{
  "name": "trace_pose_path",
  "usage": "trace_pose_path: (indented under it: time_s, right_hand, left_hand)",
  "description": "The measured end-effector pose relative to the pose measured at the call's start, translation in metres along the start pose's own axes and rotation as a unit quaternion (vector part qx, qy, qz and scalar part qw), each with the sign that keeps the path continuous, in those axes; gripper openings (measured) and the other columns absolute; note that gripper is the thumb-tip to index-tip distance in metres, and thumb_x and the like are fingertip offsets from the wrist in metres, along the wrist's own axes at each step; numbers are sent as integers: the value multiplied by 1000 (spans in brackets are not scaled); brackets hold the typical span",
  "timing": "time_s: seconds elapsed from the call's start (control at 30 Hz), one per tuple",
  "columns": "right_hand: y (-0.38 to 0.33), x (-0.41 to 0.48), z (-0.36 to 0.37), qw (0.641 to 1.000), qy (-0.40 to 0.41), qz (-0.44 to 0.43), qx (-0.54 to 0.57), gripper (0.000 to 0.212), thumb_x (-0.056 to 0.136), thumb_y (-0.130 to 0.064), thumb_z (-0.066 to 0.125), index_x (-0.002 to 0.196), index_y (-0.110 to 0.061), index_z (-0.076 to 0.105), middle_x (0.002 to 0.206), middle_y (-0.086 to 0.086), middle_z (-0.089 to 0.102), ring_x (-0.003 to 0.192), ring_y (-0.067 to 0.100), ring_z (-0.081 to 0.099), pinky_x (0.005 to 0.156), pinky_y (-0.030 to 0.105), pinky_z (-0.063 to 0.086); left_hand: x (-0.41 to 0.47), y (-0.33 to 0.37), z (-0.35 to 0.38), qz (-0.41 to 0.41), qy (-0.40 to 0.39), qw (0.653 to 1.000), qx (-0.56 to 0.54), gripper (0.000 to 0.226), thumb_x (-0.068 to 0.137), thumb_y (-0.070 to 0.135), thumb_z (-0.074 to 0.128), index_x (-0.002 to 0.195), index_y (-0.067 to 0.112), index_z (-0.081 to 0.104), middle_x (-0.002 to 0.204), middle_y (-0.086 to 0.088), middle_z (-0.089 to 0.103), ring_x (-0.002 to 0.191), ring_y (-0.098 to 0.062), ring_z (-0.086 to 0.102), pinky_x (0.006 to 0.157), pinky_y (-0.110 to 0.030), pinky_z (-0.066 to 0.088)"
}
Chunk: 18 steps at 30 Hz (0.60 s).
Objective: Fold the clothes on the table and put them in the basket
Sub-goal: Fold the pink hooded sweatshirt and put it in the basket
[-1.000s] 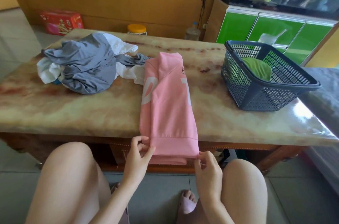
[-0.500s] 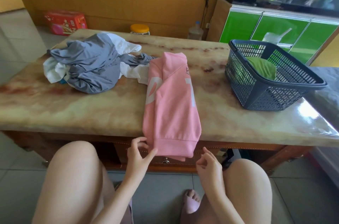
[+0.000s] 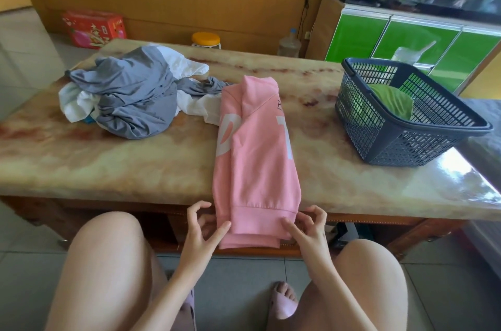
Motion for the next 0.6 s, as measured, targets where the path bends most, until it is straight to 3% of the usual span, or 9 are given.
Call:
trace_pose_path:
  time_s: [0.07, 0.13, 0.2, 0.27, 0.33, 0.43, 0.5, 0.6]
  right_hand:
    - [-6, 0, 2, 998, -23, -4, 51, 51, 77, -22, 76, 108, -27, 36, 109, 14, 62, 90, 20, 66, 69, 25, 53]
    - [-15, -4, 0, 996, -44, -24, 80, 44, 81, -14, 71, 112, -27, 43, 104, 14, 64, 83, 20, 67, 66, 29, 55]
    - [-27, -7, -6, 992, -80, -51, 78, 36, 84, -11, 67, 115, -27, 57, 99, 5, 64, 79, 18, 66, 66, 30, 55]
    - [-39, -7, -14, 989, -120, -60, 60, 32, 87, -12, 64, 115, -25, 67, 96, -7, 63, 83, 12, 64, 69, 27, 55]
    - [-50, -4, -23, 986, -155, -57, 28, 29, 88, -22, 64, 116, -28, 69, 94, -13, 60, 95, 16, 60, 77, 26, 54]
    - [-63, 1, -30, 970, -237, -54, 1, 52, 78, -32, 77, 128, -30, 60, 124, 0, 57, 117, 22, 55, 96, 30, 47]
    - [-68, 4, -32, 959, -280, -42, 18, 66, 74, -12, 80, 134, -24, 55, 131, 14, 47, 121, 24, 55, 95, 32, 48]
    - [-77, 4, -29, 952, -302, -55, 8, 74, 72, 15, 71, 136, -18, 52, 126, 14, 42, 108, 22, 61, 85, 32, 54]
  left_hand:
    - [-2, 6, 3, 12, -21, 1000, -11, 63, 70, 41, 71, 125, 40, 41, 103, -7, 63, 89, -6, 63, 77, -17, 49]
    - [-3, 18, 4, 39, -51, 998, 20, 62, 79, 42, 63, 135, 47, 40, 129, 8, 57, 117, 1, 51, 98, -18, 40]
    - [-1, 31, 1, 49, -94, 994, 9, 51, 90, 24, 50, 130, 56, 45, 138, 19, 49, 125, 4, 43, 102, -19, 38]
    - [1, 42, -6, 40, -160, 986, -25, 61, 87, 5, 40, 125, 52, 53, 131, 9, 52, 119, -3, 51, 95, -22, 46]
    - [4, 52, -11, 62, -219, 974, -13, 70, 80, -6, 40, 132, 39, 53, 124, -6, 50, 119, -16, 53, 100, -28, 45]
    - [17, 59, -16, 104, -251, 960, 61, 80, 82, -16, 57, 140, 38, 42, 118, -2, 51, 119, -17, 54, 105, -25, 40]
    - [28, 62, -19, 140, -238, 953, 126, 80, 79, -3, 70, 139, 40, 40, 107, 8, 54, 110, -12, 59, 101, -21, 42]
    - [39, 67, -19, 194, -210, 943, 172, 74, 74, 12, 74, 137, 37, 43, 93, 16, 53, 92, -3, 59, 90, -12, 43]
Point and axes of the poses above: each hand's wrist, its own x-axis towards the middle knuckle, its own z-axis out of the palm, y = z × x, the point moved 2 cm from there along x, towards the middle knuckle
